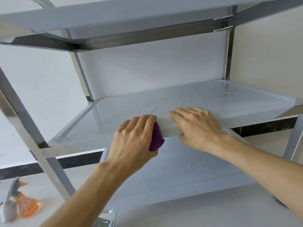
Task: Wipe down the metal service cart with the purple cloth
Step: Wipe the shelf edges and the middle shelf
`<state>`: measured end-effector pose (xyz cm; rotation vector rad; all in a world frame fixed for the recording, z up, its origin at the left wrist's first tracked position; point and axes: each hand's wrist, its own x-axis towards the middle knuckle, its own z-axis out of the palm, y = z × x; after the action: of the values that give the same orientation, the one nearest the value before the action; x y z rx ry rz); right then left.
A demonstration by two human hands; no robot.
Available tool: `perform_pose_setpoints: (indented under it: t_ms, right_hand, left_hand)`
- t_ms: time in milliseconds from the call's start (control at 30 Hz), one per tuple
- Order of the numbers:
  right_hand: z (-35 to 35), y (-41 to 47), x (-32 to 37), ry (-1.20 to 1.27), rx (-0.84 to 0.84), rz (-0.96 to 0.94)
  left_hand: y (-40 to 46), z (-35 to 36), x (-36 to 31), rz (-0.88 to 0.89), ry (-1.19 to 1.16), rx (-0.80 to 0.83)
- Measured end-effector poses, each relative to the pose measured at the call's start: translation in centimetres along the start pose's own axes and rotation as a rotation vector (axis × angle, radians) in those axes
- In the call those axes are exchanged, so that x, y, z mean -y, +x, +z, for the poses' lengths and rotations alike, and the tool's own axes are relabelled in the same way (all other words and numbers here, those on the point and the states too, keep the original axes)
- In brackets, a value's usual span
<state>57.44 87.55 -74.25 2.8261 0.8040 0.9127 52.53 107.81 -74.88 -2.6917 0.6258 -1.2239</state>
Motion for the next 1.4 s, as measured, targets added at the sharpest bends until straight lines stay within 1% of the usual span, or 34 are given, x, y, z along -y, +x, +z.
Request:
perform_pose_setpoints:
  t_ms: [133, 267, 367, 467, 533, 633, 733, 833, 900, 933, 967, 1033, 1133, 1200, 1233, 1333, 1400]
  right_hand:
    - [0.6, -1.2, -1.1, 0.031, -0.164, -0.028]
    - [0.8, -1.9, -2.3, 0.043, -0.205, -0.024]
    - [0.8, -2.7, -3.6, 0.037, -0.175, -0.014]
    - [0.8, -3.1, -4.3, 0.06, -0.105, 0.016]
    - [0.5, -3.2, -4.3, 0.075, -0.046, 0.033]
    - [-0.4, -2.8, -3.3, 0.019, 0.014, 0.022]
    - [-1.8, -1.1, 0.4, -0.021, 0.023, -0.091]
    - [-2.9, 1.9, 5.3, -0.011, 0.137, -0.285]
    - [-3.1, 4.1, 7.6, 0.074, 0.256, -0.335]
    - [-3.2, 4.9, 8.4, 0.123, 0.29, -0.326]
    - [-3.0, 5.5, 9.0, 0.176, 0.298, -0.301]
    - [-2.4, 5.5, 9.4, 0.223, 0.26, -0.248]
    - [-1.4, 4.9, 9.4, 0.161, 0.173, -0.222]
    - [-1.4, 5.2, 9.3, 0.155, 0.191, -0.237]
    - [-1.6, 5.4, 9.4, 0.15, 0.214, -0.246]
    - [-1.9, 6.3, 10.6, 0.092, 0.205, -0.283]
    - [-2.2, 6.8, 12.4, 0.098, 0.199, -0.328]
  left_hand:
    - [-0.4, 0.1, 1.1, 0.062, -0.006, -0.011]
    - [-2.8, -0.9, 4.0, 0.054, -0.012, 0.017]
    - [-4.9, -2.2, 6.7, 0.044, 0.016, 0.048]
    - [-7.0, -3.5, 9.4, 0.03, 0.042, 0.077]
    - [-8.1, -4.2, 10.6, -0.011, 0.063, 0.076]
    - [-8.8, -4.6, 11.2, -0.076, 0.084, 0.084]
    - [-8.5, -4.6, 11.1, -0.109, 0.073, 0.109]
    - [-8.1, -4.7, 11.1, -0.118, 0.052, 0.135]
    - [-8.1, -4.7, 11.1, -0.122, 0.027, 0.143]
    - [-8.0, -4.8, 11.1, -0.124, 0.018, 0.149]
    - [-8.0, -4.8, 11.1, -0.124, 0.01, 0.159]
    - [-7.9, -5.2, 11.3, -0.136, -0.038, 0.195]
    - [-7.5, -6.3, 11.7, -0.229, -0.217, 0.234]
    - [-7.1, -7.3, 12.0, -0.325, -0.365, 0.188]
    - [-6.8, -7.8, 12.0, -0.364, -0.412, 0.137]
    - [-5.1, -10.1, 12.0, -0.443, -0.493, -0.066]
    - [-4.2, -12.2, 11.9, -0.484, -0.6, -0.212]
